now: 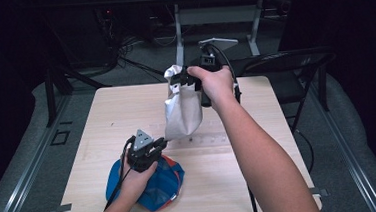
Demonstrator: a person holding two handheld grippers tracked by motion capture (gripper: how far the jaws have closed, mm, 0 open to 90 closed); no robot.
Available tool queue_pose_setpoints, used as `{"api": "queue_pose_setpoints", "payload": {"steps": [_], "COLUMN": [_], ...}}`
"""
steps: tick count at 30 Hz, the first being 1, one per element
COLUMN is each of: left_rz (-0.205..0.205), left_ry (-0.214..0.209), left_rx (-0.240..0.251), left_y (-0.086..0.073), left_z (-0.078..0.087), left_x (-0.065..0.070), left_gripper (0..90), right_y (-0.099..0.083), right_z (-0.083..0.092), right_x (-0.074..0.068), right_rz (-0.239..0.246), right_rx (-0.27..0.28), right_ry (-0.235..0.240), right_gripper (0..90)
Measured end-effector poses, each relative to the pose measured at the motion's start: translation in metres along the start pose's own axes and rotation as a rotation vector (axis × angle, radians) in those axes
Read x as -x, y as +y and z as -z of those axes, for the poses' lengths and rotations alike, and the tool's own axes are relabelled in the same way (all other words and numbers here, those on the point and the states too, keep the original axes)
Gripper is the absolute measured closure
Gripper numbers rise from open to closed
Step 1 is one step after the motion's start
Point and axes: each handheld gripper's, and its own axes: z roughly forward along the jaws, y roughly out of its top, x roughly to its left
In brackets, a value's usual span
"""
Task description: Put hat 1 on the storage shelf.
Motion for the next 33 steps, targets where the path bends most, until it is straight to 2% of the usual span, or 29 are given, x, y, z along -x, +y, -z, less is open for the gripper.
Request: {"api": "queue_pose_setpoints", "payload": {"steps": [3,5,6,11,12,13,14,15,17,21,22,23,25,27,28,29,30,31,32,33], "left_rz": [-0.002,0.014,0.014,-0.021,-0.022,0.002,0.002,0.02,0.036,0.064,0.081,0.091,0.079,0.064,0.05,0.042,0.034,0.015,0.015,-0.003], "left_ry": [-0.017,-0.045,-0.045,-0.091,-0.088,-0.086,-0.086,-0.085,-0.078,-0.065,-0.052,-0.048,-0.035,-0.051,-0.052,-0.056,-0.063,-0.064,-0.064,-0.055], "left_rx": [0.008,0.009,0.009,0.018,0.025,0.023,0.023,0.017,0.014,-0.012,-0.007,-0.017,-0.019,-0.022,-0.022,-0.015,-0.006,0.0,0.0,-0.003], "left_y": [-0.002,-0.004,-0.004,-0.006,-0.007,-0.008,-0.008,-0.009,-0.011,-0.014,-0.016,-0.017,-0.02,-0.021,-0.021,-0.02,-0.019,-0.016,-0.016,-0.012], "left_z": [0.0,-0.002,-0.002,-0.001,-0.001,0.0,0.0,0.0,0.002,0.006,0.005,0.006,0.005,0.006,0.007,0.008,0.008,0.009,0.009,0.007], "left_x": [-0.003,-0.005,-0.005,-0.005,-0.006,-0.009,-0.009,-0.011,-0.012,-0.011,-0.012,-0.014,-0.014,-0.013,-0.012,-0.01,-0.008,-0.004,-0.004,0.0], "left_gripper": [80.9,80.9,81.0,81.6,81.6,81.5,81.5,81.5,82.5,86.4,90.0,90.0,89.9,81.4,81.4,69.9,69.9,61.8,58.4,55.7], "right_y": [0.0,-0.001,-0.001,-0.002,-0.002,-0.003,-0.003,-0.004,-0.004,-0.005,-0.005,-0.006,-0.006,-0.006,-0.005,-0.005,-0.005,-0.005,-0.005,-0.005], "right_z": [0.001,0.002,0.002,0.002,0.002,0.001,0.001,0.001,-0.002,-0.007,-0.01,-0.012,-0.013,-0.014,-0.014,-0.014,-0.014,-0.015,-0.015,-0.015], "right_x": [-0.001,-0.001,-0.001,-0.002,-0.002,-0.003,-0.003,-0.003,-0.004,-0.006,-0.007,-0.007,-0.005,-0.004,-0.004,-0.004,-0.004,-0.004,-0.004,-0.005], "right_rz": [0.008,0.013,0.013,0.007,0.014,0.019,0.019,0.027,0.021,0.024,0.032,0.028,0.027,0.028,0.031,0.023,0.023,0.024,0.024,0.03], "right_rx": [-0.004,-0.01,-0.01,0.001,-0.005,-0.018,-0.018,-0.028,-0.019,-0.029,-0.035,-0.032,-0.033,-0.037,-0.037,-0.031,-0.031,-0.031,-0.031,-0.035], "right_ry": [0.001,-0.001,-0.001,-0.003,-0.003,-0.008,-0.008,-0.013,-0.013,-0.006,-0.014,-0.014,-0.006,-0.005,-0.005,-0.001,-0.001,0.0,0.0,0.0], "right_gripper": [81.9,81.9,81.9,81.9,81.9,81.9,81.9,81.8,81.8,81.8,81.8,81.8,81.8,81.8,81.8,81.8,81.8,81.8,81.8,81.8]}}
